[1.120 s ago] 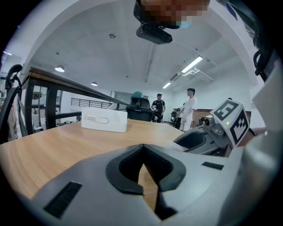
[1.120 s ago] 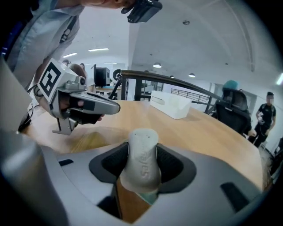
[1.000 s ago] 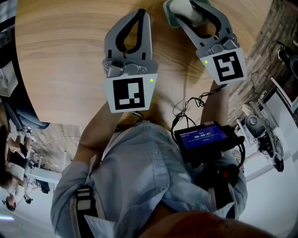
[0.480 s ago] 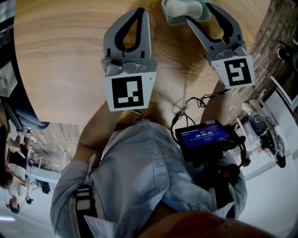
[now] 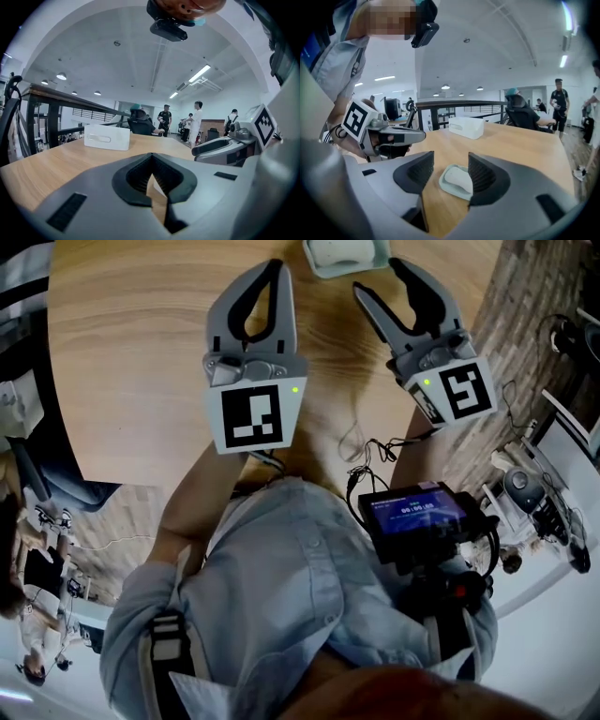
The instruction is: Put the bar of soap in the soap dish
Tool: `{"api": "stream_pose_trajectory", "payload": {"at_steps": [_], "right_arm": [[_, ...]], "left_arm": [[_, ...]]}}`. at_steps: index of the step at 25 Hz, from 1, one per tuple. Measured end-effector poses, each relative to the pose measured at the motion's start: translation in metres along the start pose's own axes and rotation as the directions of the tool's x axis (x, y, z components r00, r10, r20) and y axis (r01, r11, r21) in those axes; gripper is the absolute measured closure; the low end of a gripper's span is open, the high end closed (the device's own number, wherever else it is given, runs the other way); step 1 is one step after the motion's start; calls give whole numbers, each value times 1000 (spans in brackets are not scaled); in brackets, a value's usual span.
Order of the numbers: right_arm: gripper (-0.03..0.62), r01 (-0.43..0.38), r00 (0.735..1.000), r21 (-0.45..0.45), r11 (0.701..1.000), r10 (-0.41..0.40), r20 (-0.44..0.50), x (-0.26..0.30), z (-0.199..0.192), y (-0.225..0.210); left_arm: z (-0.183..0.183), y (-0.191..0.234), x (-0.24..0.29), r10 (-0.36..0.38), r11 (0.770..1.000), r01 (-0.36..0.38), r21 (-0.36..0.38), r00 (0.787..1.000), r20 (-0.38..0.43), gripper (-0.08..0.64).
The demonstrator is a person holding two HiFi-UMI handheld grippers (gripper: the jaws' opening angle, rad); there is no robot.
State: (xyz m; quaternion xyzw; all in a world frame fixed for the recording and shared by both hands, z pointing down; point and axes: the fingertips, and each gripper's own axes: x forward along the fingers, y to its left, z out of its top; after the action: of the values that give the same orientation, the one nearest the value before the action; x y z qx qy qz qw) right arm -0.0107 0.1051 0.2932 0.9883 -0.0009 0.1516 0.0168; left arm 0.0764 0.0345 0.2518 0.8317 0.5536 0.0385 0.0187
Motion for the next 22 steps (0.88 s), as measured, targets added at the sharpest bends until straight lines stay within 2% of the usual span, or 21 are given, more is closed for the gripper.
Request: {"api": "stream_pose_trajectory", "payload": {"at_steps": [4,8,15,19,22], "right_arm": [[421,35,997,94,995,-40,60,2,-1,9],[516,80,992,100,992,-89,93,13,11,11],[583,127,977,162,978,-152,151,33,29,12],[584,235,954,194,952,-264,139,17,24,7],[584,340,907,133,931,-362,217,15,51,-29]], "left_arm": [[-6,2,0,-10,1000,10,-11,1000,7,554],[3,8,12,-26,1000,26,-4,999,37,554],[21,30,31,-20,1000,19,22,997,76,554],[7,5,41,-123,992,124,-20,991,56,554],[33,-12,79,-222,974,225,-3,963,155,554]]}}
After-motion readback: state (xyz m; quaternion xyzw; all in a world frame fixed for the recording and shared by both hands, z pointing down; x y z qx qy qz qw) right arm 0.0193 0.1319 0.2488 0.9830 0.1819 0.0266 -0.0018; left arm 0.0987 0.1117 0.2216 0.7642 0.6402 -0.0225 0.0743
